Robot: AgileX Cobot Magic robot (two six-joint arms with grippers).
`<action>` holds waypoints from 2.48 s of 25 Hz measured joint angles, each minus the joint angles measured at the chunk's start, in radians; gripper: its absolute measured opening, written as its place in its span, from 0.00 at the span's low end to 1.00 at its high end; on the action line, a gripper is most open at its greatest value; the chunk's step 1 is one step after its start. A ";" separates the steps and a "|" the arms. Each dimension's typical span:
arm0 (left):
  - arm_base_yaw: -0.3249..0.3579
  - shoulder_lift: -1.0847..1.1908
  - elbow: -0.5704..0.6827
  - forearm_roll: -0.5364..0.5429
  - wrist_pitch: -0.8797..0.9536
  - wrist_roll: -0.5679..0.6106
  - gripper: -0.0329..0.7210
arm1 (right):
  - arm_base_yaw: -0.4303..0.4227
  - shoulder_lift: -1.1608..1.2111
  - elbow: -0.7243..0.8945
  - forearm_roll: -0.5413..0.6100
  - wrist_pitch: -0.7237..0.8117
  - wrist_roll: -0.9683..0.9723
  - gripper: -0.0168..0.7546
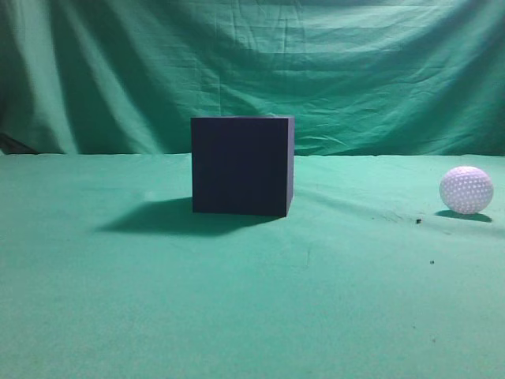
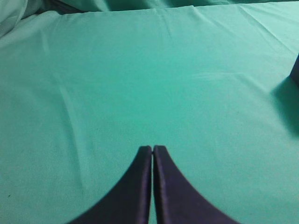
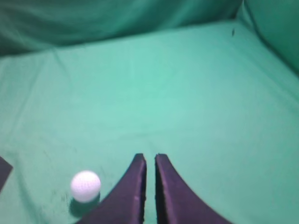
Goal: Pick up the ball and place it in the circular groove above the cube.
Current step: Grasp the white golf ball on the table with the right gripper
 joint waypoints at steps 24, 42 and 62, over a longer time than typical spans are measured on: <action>0.000 0.000 0.000 0.000 0.000 0.000 0.04 | 0.374 0.856 -0.517 -0.009 0.462 -0.244 0.08; 0.000 0.000 0.000 0.000 0.000 0.000 0.04 | 0.375 1.151 -0.627 -0.202 0.380 0.017 0.72; 0.000 0.000 0.000 0.000 0.000 0.000 0.04 | 0.375 1.213 -0.633 -0.180 0.331 0.120 0.43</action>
